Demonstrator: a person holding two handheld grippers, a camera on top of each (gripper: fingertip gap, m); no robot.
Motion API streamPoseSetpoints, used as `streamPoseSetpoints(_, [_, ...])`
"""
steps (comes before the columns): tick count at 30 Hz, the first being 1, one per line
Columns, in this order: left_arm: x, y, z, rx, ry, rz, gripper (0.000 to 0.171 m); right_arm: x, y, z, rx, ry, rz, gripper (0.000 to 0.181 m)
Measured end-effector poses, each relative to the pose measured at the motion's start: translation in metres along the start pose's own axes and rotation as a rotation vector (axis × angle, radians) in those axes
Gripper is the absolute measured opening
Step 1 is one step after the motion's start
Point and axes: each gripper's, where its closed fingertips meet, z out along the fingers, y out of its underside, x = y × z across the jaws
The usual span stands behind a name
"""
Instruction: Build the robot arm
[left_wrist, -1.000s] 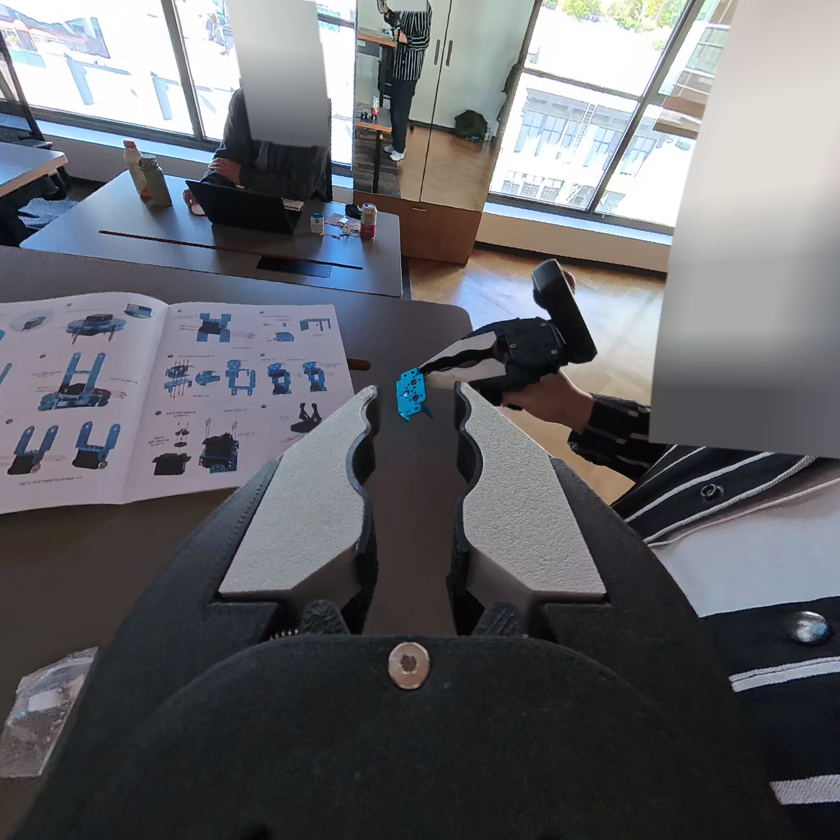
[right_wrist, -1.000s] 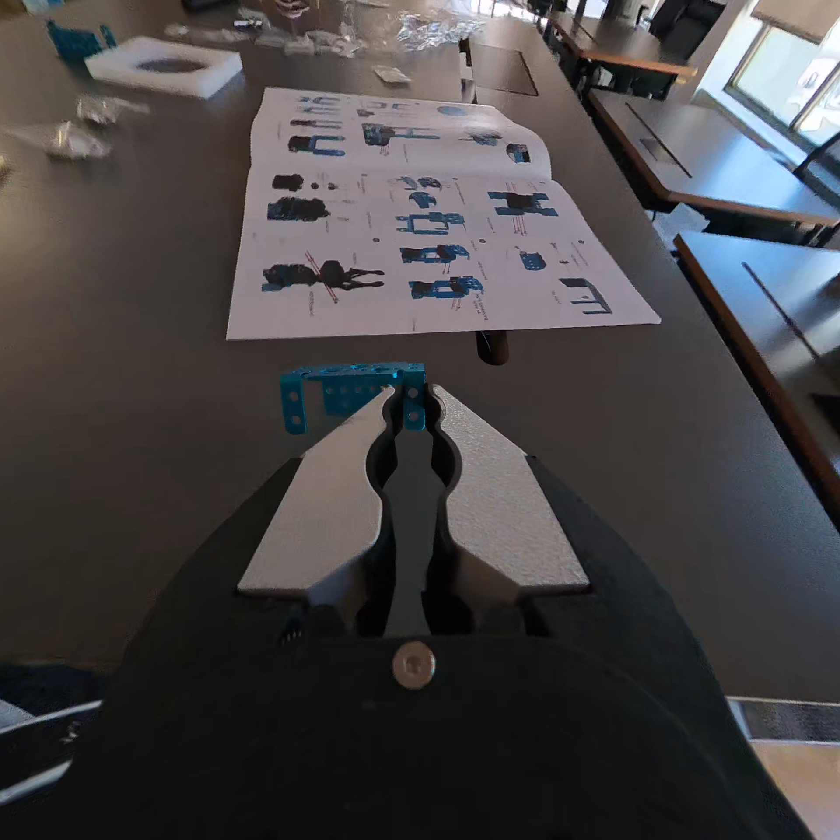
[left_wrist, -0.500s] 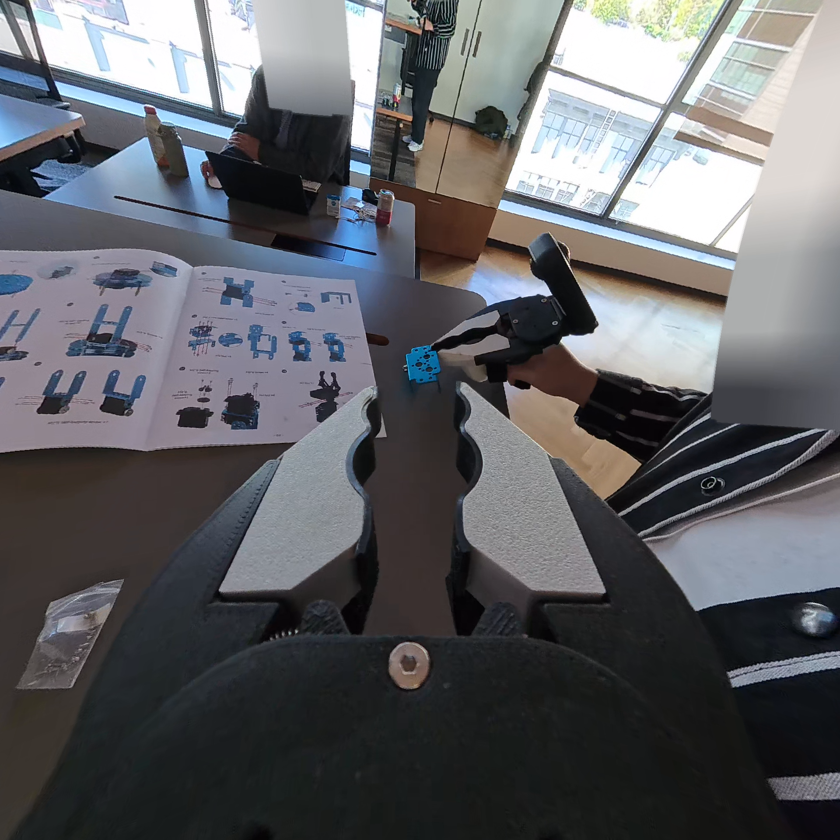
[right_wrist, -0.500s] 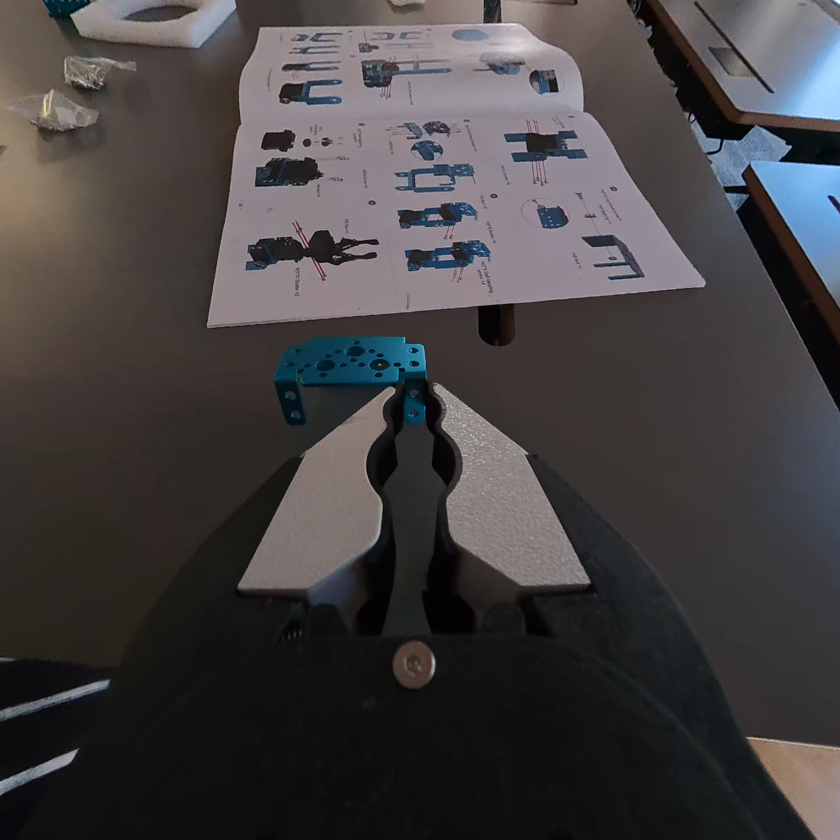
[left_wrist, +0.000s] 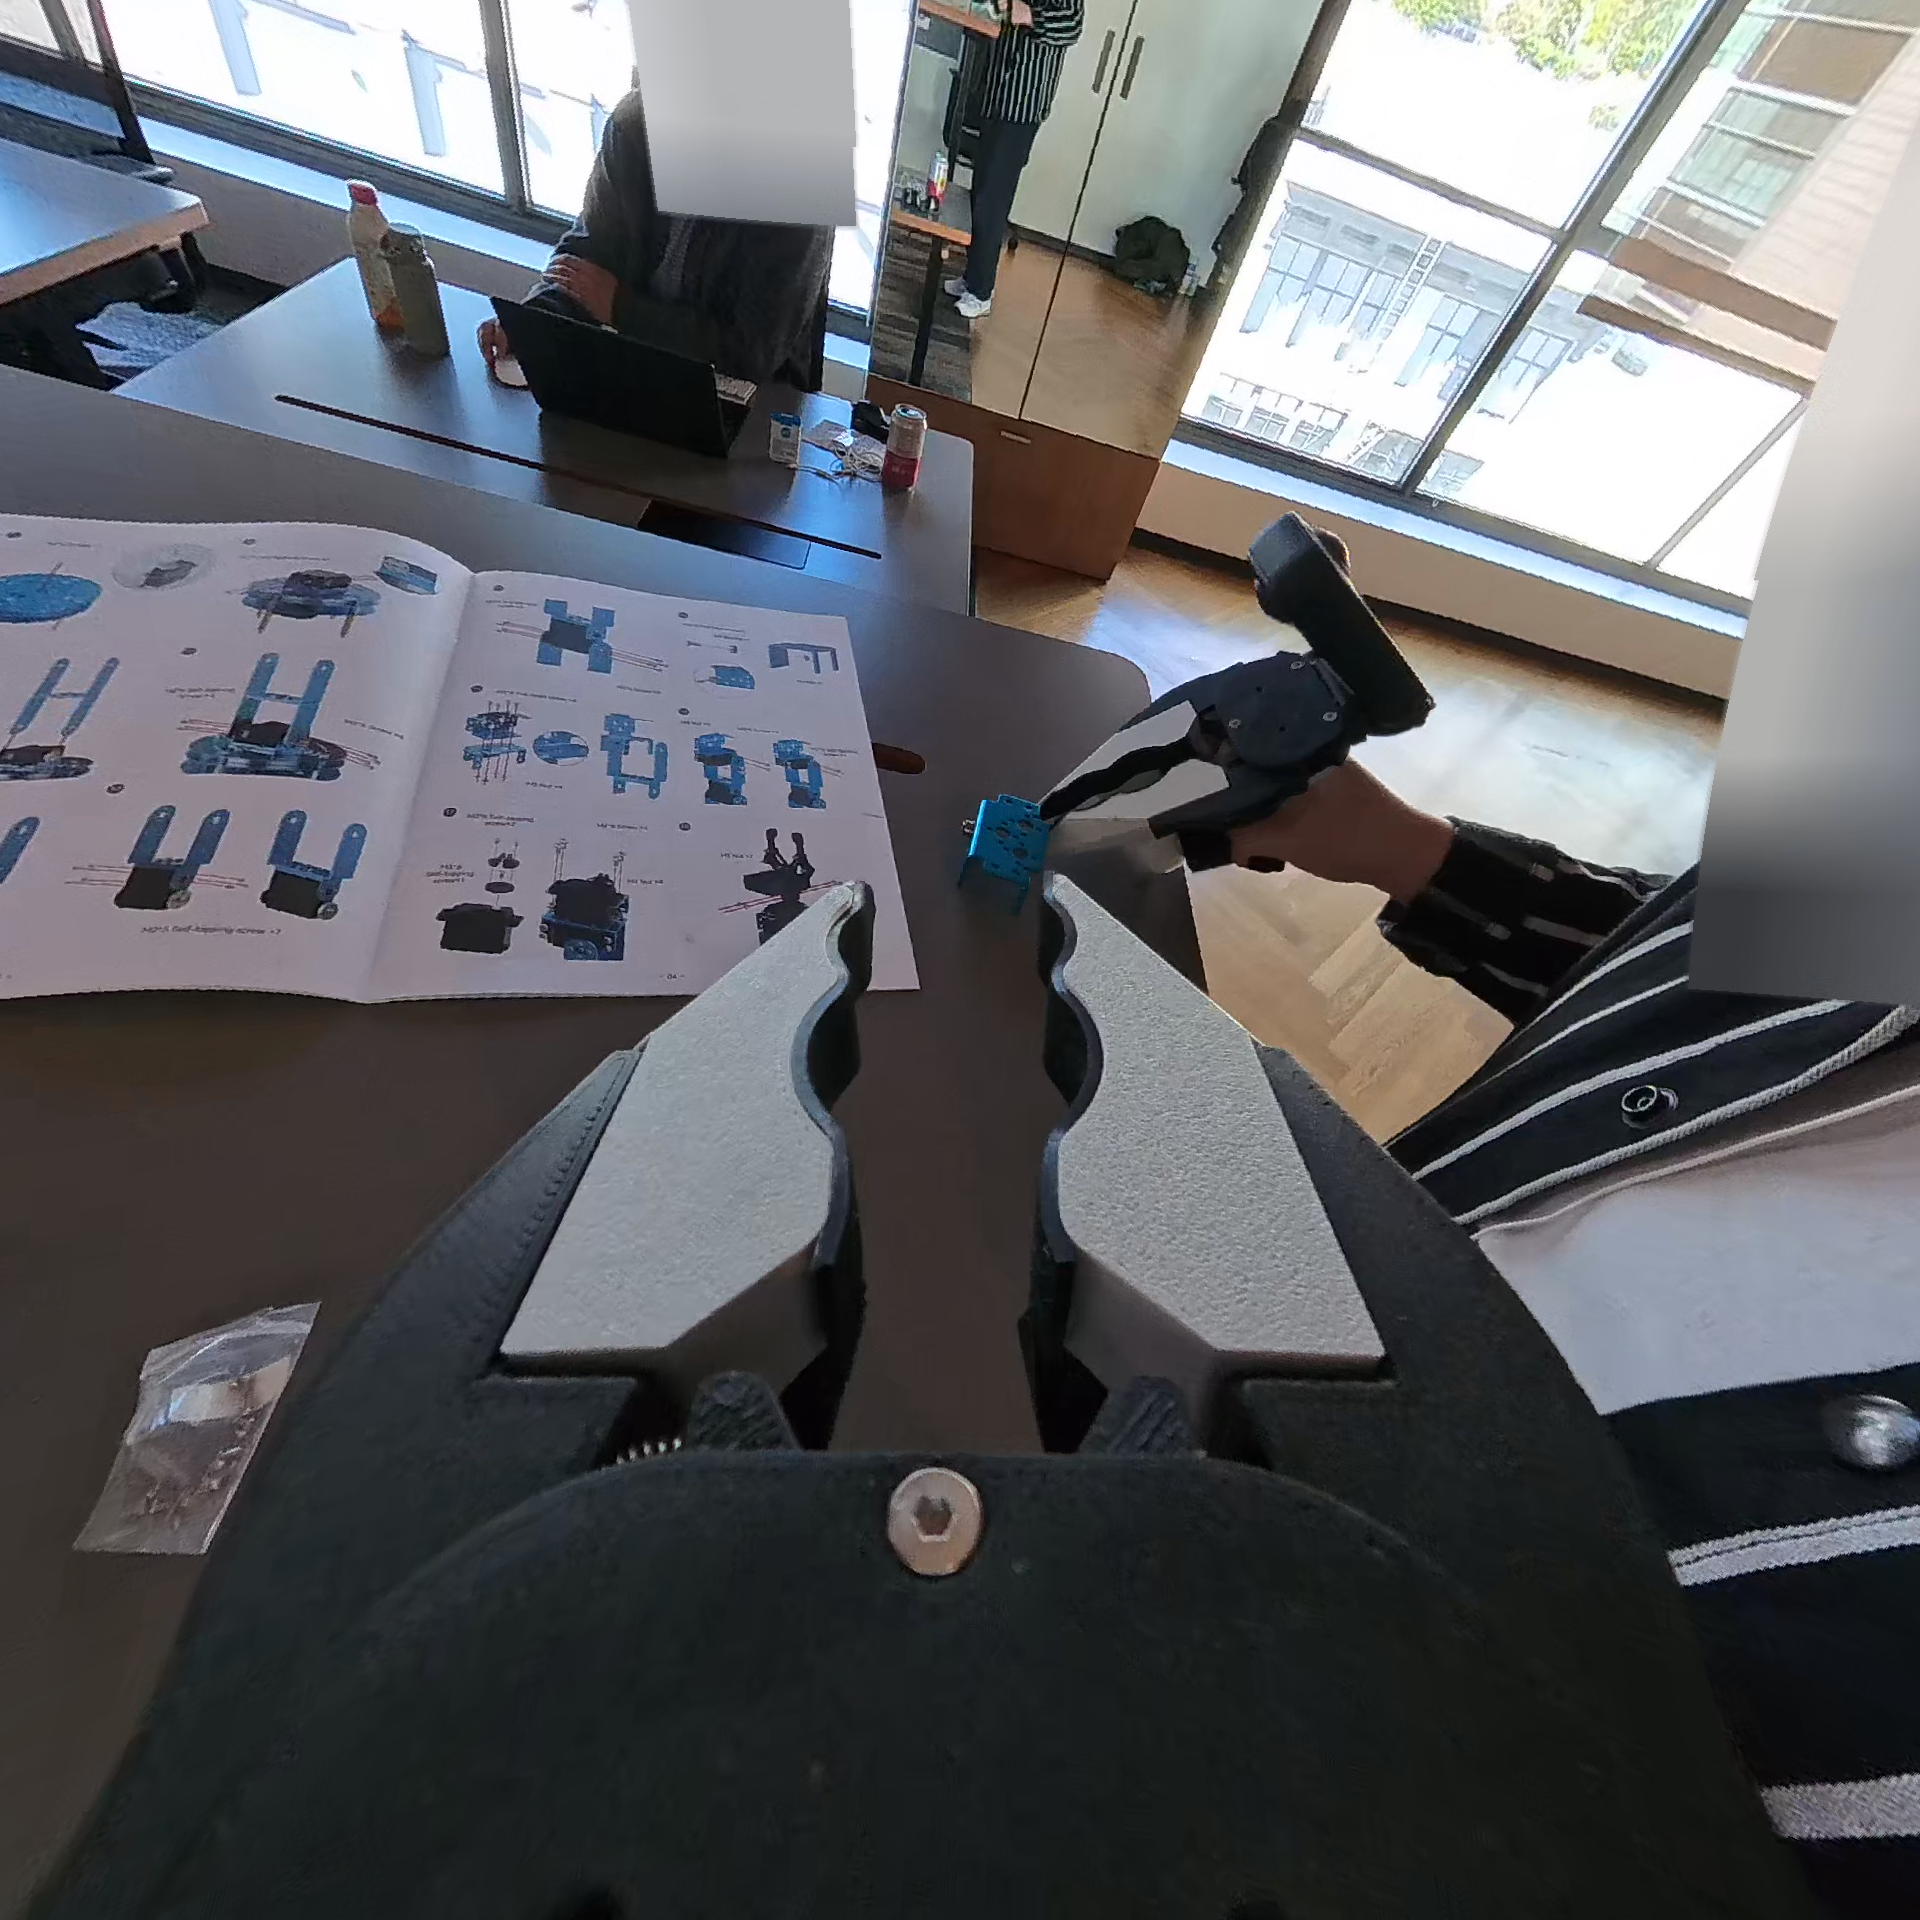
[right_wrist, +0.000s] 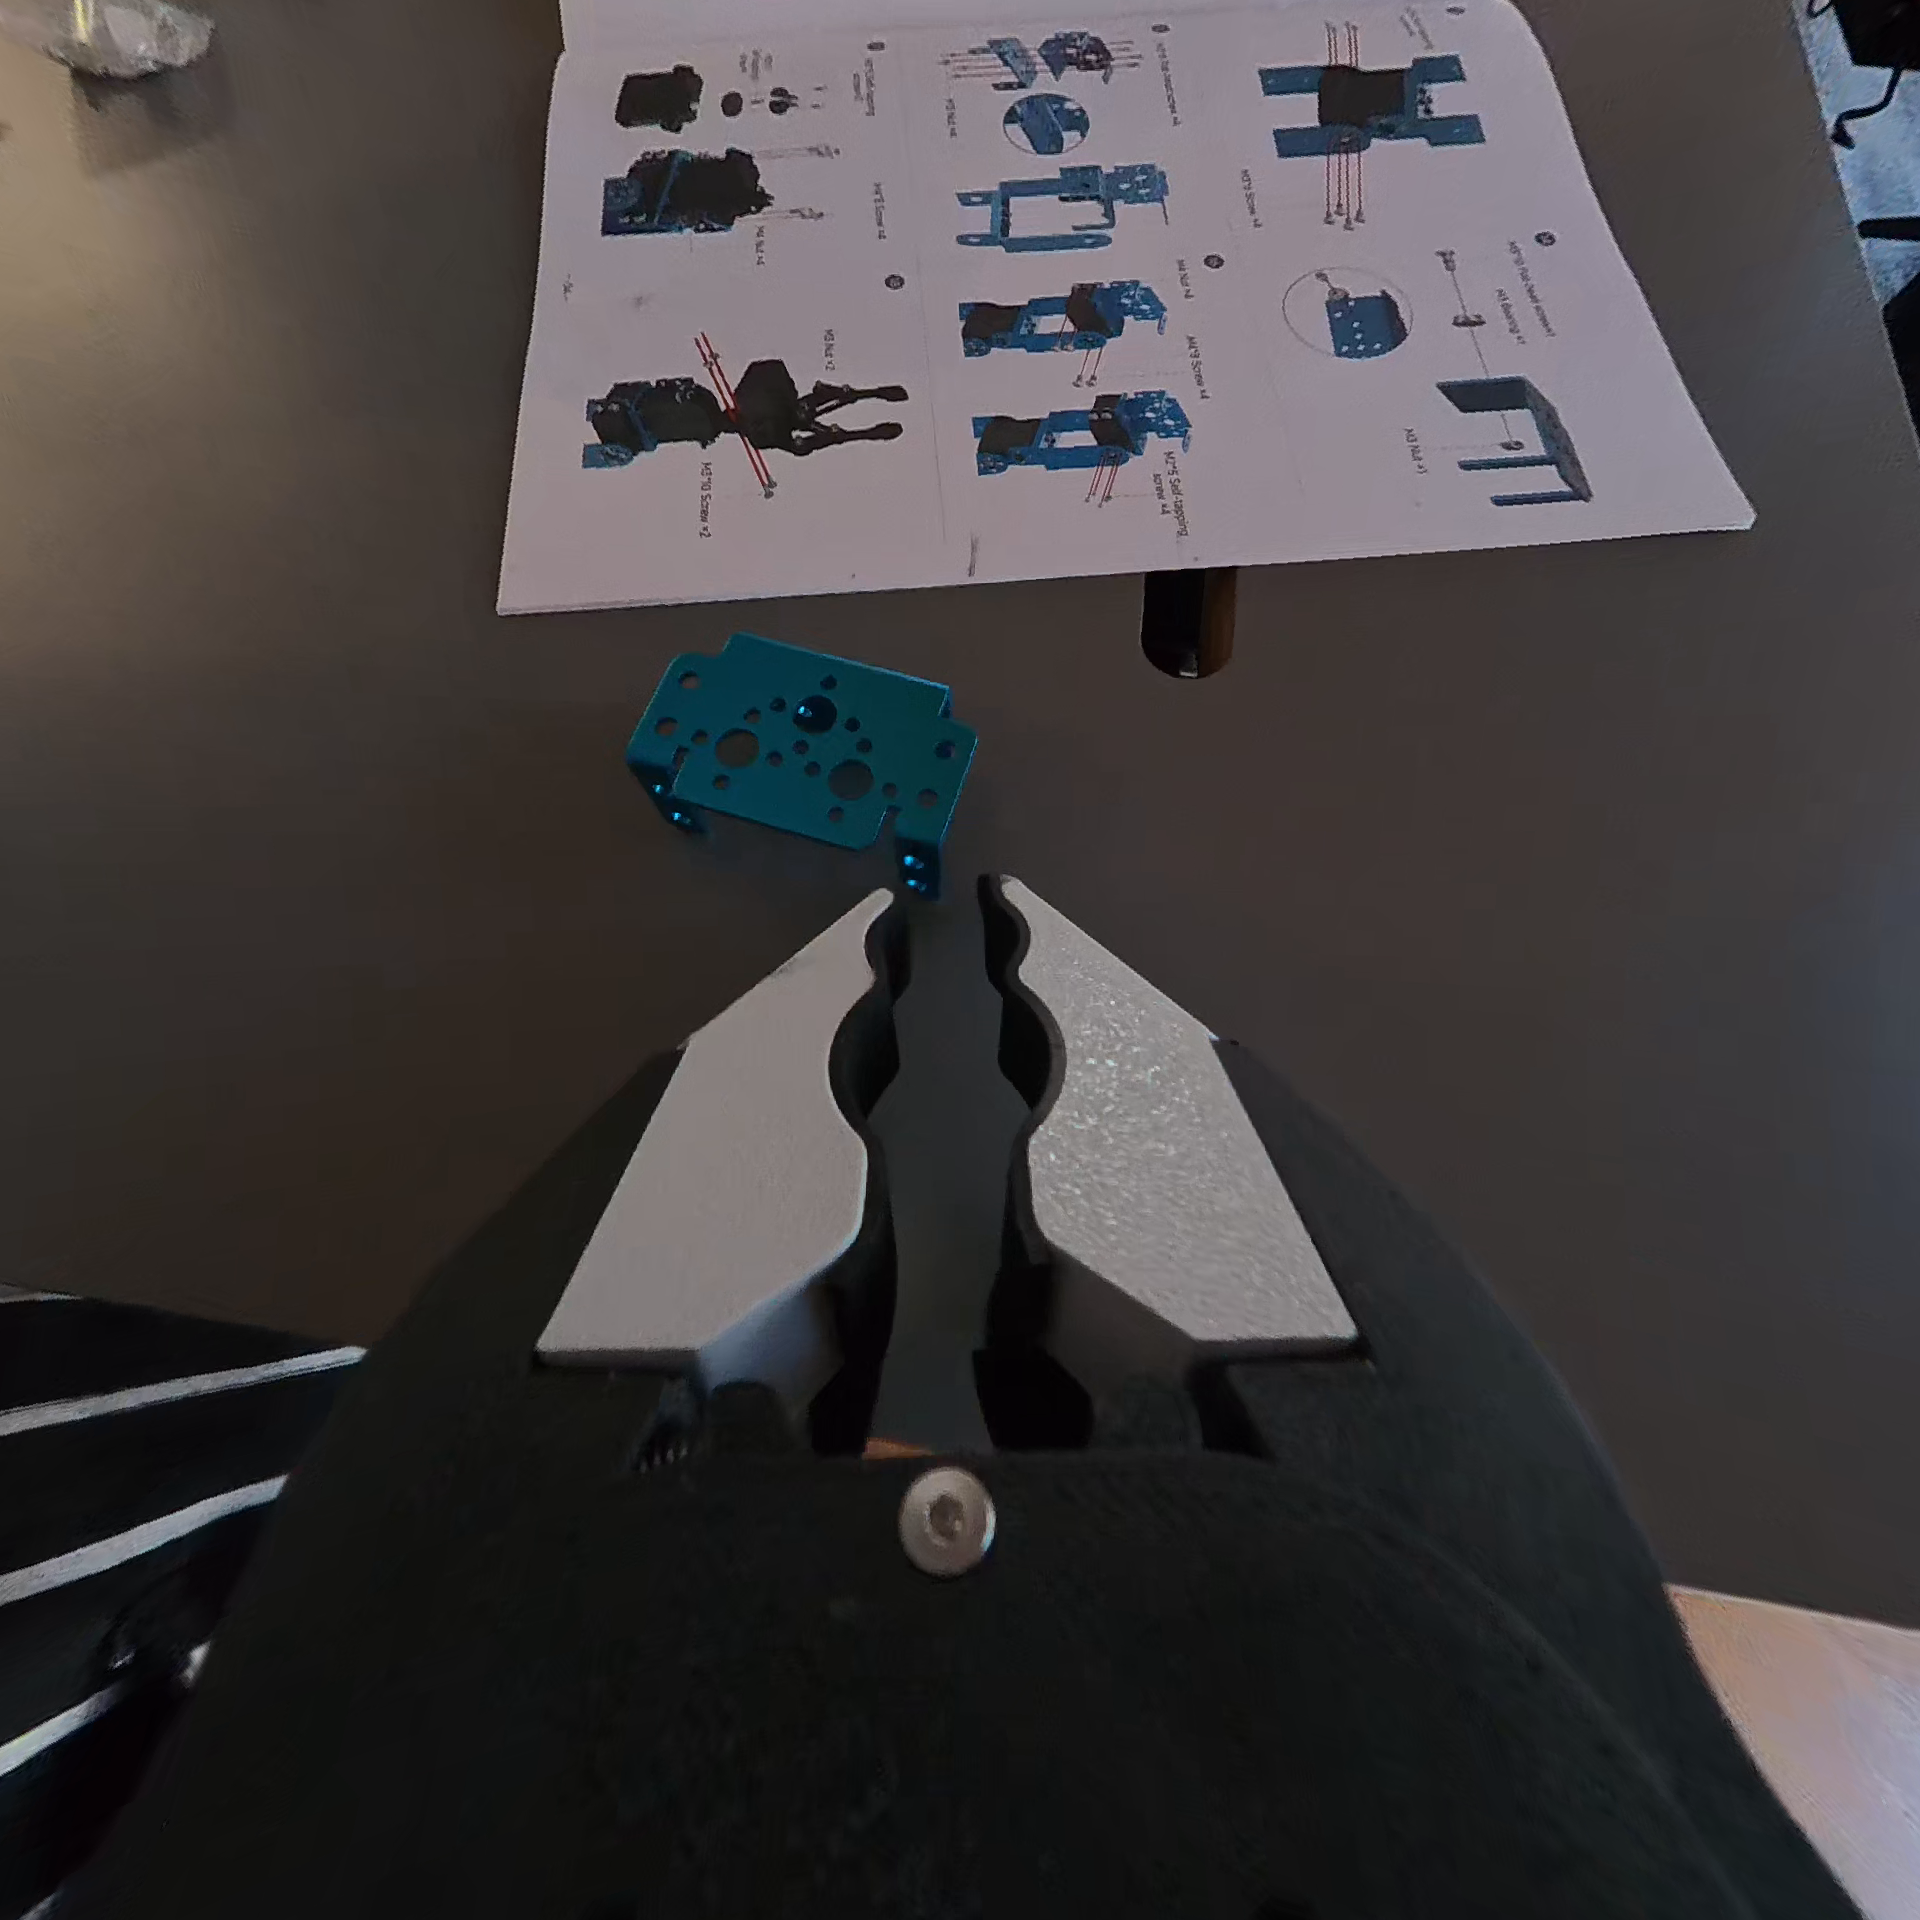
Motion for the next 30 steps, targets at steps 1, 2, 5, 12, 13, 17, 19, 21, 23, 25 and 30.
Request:
streamPoseSetpoints(1, [0.000, 0.000, 0.001, 0.000, -0.001, -0.002, 0.030, 0.001, -0.002, 0.001, 0.009, -0.008, 0.004, 0.010])
streamPoseSetpoints(2, [0.001, -0.001, 0.001, 0.000, -0.003, -0.004, 0.030, 0.002, -0.004, 0.003, 0.018, -0.010, 0.007, 0.009])
streamPoseSetpoints(5, [0.005, -0.002, 0.002, 0.000, -0.006, 0.001, 0.030, 0.007, -0.003, 0.007, -0.002, 0.006, 0.008, 0.009])
streamPoseSetpoints(12, [0.009, 0.003, -0.003, 0.002, -0.047, 0.012, 0.030, -0.003, -0.005, -0.007, 0.112, -0.035, 0.045, 0.012])
streamPoseSetpoints(13, [0.007, 0.005, -0.004, 0.001, -0.059, 0.007, 0.031, -0.002, -0.007, -0.009, 0.124, -0.013, 0.033, 0.012])
streamPoseSetpoints(17, [-0.004, 0.018, -0.009, -0.009, -0.120, -0.012, 0.031, -0.004, -0.017, -0.012, 0.132, 0.019, -0.040, 0.020])
streamPoseSetpoints(19, [-0.006, 0.025, -0.011, -0.020, -0.139, -0.026, 0.032, -0.011, -0.016, -0.008, 0.105, -0.025, -0.061, 0.035])
streamPoseSetpoints(21, [-0.008, 0.029, -0.014, -0.022, -0.154, -0.038, 0.032, -0.018, -0.015, -0.005, 0.085, -0.061, -0.058, 0.054])
streamPoseSetpoints(23, [-0.009, 0.033, -0.016, -0.024, -0.166, -0.050, 0.032, -0.023, -0.019, -0.004, 0.097, -0.082, -0.042, 0.072])
streamPoseSetpoints(25, [-0.010, 0.035, -0.020, -0.026, -0.179, -0.057, 0.032, -0.027, -0.025, -0.004, 0.124, -0.073, -0.032, 0.077])
streamPoseSetpoints(30, [-0.014, 0.035, -0.031, -0.013, -0.218, -0.060, 0.032, -0.031, -0.027, 0.004, 0.126, -0.038, 0.007, 0.067])
